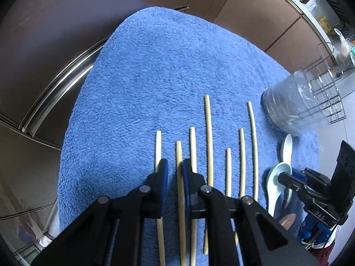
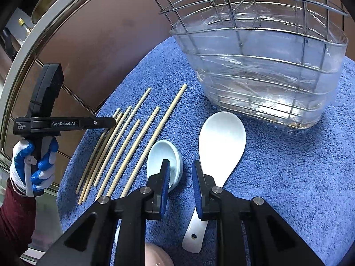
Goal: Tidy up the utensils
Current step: 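Grasp the light-blue spoon with the right tool while the left tool grasps a chopstick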
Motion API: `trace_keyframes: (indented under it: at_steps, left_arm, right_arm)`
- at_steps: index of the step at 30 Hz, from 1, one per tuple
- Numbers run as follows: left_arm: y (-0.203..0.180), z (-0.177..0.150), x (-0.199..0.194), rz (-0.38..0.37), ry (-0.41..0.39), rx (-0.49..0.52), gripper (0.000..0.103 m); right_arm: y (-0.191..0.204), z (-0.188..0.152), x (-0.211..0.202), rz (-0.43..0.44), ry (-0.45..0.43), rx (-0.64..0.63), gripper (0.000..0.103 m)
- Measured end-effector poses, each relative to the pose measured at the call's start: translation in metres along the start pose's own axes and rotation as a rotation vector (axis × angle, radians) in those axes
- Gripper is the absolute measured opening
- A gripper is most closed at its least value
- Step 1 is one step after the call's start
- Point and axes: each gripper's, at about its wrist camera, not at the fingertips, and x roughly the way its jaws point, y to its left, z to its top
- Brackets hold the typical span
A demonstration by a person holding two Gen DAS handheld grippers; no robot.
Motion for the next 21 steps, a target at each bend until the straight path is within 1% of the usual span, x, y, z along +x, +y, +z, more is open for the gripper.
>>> trace_keyframes:
  at_steps: [4,7,9,11,14,17,21]
  left_arm:
    - [-0.005,0.002,0.003,0.022,0.012,0.025,0.012]
    - [-0.007,0.005,0.003,0.035,0.021,0.031,0.012]
    - [-0.014,0.005,0.005,0.057,0.020,0.040,0.010]
    - [-0.016,0.005,0.004,0.067,0.015,0.048,0.006]
    - [-0.018,0.003,0.003,0.061,-0.001,0.034,0.006]
    - [-0.015,-0.002,-0.010,0.055,-0.049,0.022,0.005]
    - [-0.016,-0.009,-0.046,0.044,-0.165,0.029,0.005]
  right_arm:
    - [0.000,0.006,0.004,0.002,0.009,-0.007,0.020]
    - [0.001,0.007,0.007,-0.002,0.016,-0.014,0.015]
    - [0.002,0.008,0.011,0.003,0.019,-0.017,0.010]
    - [0.003,0.008,0.011,0.002,0.017,-0.027,0.009]
    - [0.010,0.009,0.012,-0.008,0.009,-0.049,0.008]
    - [0.017,0.008,0.006,-0.015,-0.022,-0.058,0.008]
    - [0.028,0.003,-0.015,-0.027,-0.090,-0.081,0.007]
